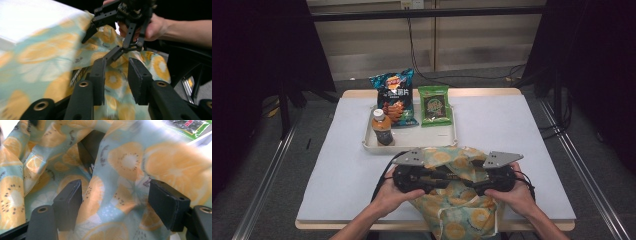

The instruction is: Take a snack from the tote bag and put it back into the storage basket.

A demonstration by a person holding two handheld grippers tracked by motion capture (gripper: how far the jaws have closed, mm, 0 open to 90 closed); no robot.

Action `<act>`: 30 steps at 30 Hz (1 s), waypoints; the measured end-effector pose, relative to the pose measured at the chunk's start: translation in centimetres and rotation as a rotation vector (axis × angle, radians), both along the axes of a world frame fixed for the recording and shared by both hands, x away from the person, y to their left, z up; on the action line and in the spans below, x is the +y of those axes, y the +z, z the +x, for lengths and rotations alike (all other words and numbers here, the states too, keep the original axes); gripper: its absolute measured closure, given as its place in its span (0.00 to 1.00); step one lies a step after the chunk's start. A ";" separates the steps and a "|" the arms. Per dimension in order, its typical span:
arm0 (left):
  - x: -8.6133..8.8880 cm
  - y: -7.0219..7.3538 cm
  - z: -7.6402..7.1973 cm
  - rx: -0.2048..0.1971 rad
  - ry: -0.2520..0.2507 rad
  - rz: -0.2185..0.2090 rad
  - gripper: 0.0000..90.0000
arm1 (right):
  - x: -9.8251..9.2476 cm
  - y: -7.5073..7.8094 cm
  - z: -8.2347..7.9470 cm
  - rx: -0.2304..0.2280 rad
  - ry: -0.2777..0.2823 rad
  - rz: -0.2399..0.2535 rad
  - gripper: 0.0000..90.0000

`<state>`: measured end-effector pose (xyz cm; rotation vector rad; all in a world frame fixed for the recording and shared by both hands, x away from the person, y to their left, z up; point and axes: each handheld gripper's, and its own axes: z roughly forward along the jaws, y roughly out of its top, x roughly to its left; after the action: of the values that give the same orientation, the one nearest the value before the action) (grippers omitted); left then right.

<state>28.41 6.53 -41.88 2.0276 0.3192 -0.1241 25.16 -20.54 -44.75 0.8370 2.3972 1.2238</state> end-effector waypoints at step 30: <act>-0.4 -2.7 4.8 -0.039 0.135 0.087 0.53 | -5.2 1.6 1.1 0.001 -0.163 0.058 0.97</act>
<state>33.17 6.10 -44.54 2.0844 0.4424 0.0133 26.29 -25.71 -43.12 1.0283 2.2530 1.2332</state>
